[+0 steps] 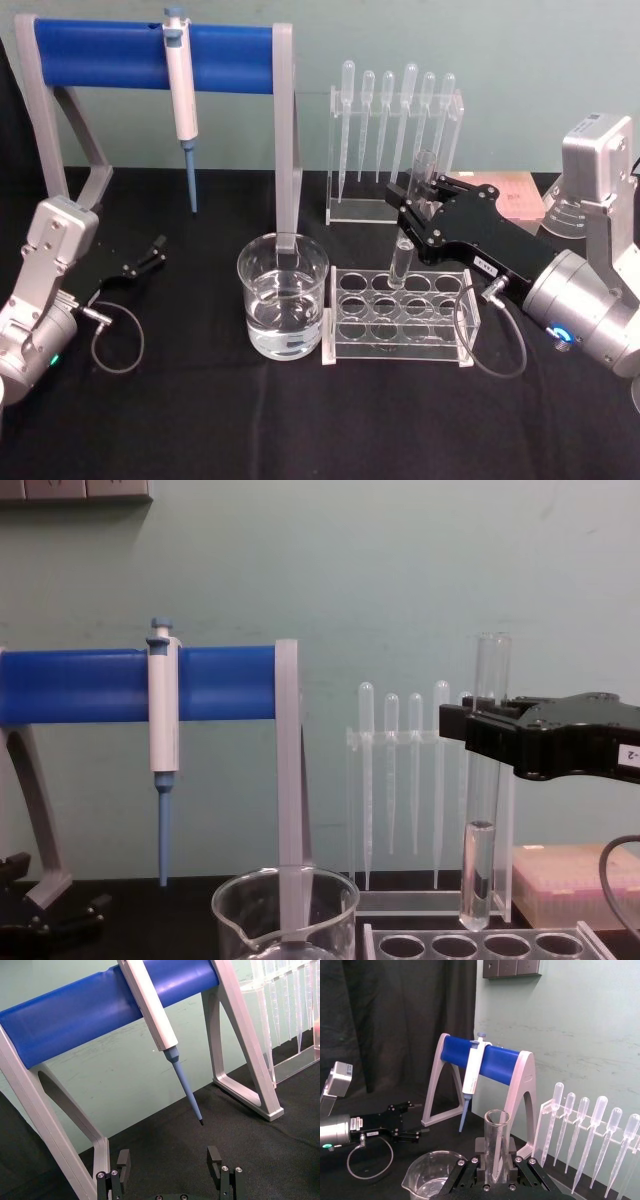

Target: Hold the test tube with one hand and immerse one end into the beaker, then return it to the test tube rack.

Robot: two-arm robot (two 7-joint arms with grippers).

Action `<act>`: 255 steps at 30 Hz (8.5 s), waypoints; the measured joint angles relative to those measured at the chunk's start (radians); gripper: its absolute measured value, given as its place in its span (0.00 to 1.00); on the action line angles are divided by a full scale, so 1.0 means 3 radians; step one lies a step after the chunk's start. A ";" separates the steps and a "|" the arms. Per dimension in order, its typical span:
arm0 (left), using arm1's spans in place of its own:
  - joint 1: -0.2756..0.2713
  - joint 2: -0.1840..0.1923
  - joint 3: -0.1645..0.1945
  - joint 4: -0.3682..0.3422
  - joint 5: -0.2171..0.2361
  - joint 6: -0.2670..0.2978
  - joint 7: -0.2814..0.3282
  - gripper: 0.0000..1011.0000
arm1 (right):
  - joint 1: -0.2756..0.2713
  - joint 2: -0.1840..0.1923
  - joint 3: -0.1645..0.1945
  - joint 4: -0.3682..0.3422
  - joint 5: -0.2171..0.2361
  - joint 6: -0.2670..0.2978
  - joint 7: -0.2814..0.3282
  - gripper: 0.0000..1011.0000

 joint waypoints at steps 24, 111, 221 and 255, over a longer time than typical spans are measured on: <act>0.0000 0.0000 0.0000 0.0000 0.0000 0.0000 0.0000 0.99 | 0.0000 0.0000 0.0000 0.0000 0.0000 0.0000 0.0000 0.22; 0.0000 0.0000 0.0000 0.0000 0.0000 0.0000 0.0000 0.99 | 0.0893 -0.0614 -0.0889 0.1269 -0.0134 -0.0165 0.0275 0.22; 0.0000 0.0000 0.0000 0.0000 0.0000 0.0000 0.0000 0.99 | 0.0893 -0.0612 -0.0889 0.1266 -0.0131 -0.0163 0.0273 0.22; 0.0000 0.0000 0.0000 0.0000 0.0000 0.0000 0.0000 0.99 | 0.0893 -0.0612 -0.0889 0.1266 -0.0131 -0.0163 0.0273 0.22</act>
